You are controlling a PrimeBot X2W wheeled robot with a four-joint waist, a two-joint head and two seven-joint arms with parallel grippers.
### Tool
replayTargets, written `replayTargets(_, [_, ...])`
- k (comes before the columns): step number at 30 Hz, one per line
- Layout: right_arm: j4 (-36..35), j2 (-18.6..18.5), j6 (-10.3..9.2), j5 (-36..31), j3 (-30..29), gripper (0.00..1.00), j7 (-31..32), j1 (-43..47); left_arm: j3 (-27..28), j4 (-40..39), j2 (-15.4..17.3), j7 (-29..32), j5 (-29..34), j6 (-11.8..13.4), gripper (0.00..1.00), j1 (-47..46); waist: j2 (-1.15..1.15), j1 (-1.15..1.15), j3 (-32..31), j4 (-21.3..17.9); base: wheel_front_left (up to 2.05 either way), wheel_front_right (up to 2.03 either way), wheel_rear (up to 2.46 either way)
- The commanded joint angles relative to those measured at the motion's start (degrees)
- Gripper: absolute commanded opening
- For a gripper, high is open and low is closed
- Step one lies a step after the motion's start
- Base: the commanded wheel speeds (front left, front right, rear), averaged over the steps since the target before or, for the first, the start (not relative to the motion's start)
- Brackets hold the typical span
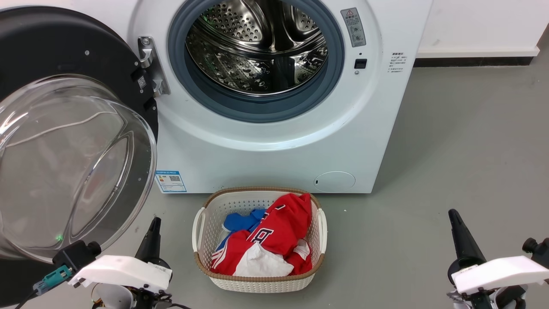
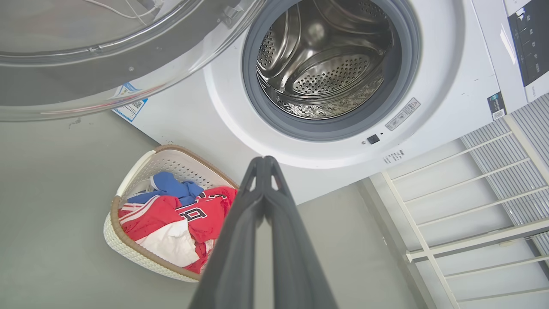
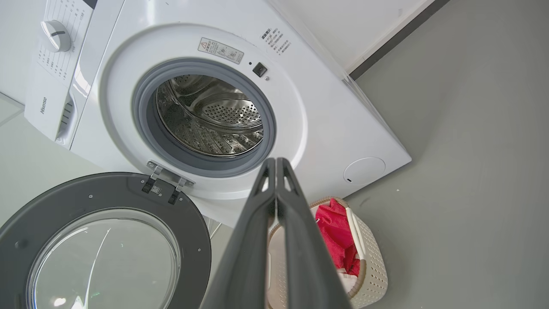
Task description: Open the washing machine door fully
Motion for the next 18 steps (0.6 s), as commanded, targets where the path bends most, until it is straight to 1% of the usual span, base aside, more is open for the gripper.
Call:
replayTargets(1, [-0.30, -0.03, 0.01, 2.24, -0.19, 0.00, 0.31, -1.81, 1.02, -0.32, -0.27, 0.41, -1.48, -0.72, 0.00, -1.62, 0.00, 0.00, 0.01, 0.01, 0.00, 0.00, 0.00])
replayTargets(18, [1.23, -0.03, 0.01, 13.99, -0.73, 0.00, 1.61, -2.92, 4.78, 0.78, -2.95, 2.93, -9.80, -3.68, 0.00, -2.05, 0.00, 0.00, 0.13, 0.09, 0.00, 0.00, 0.00])
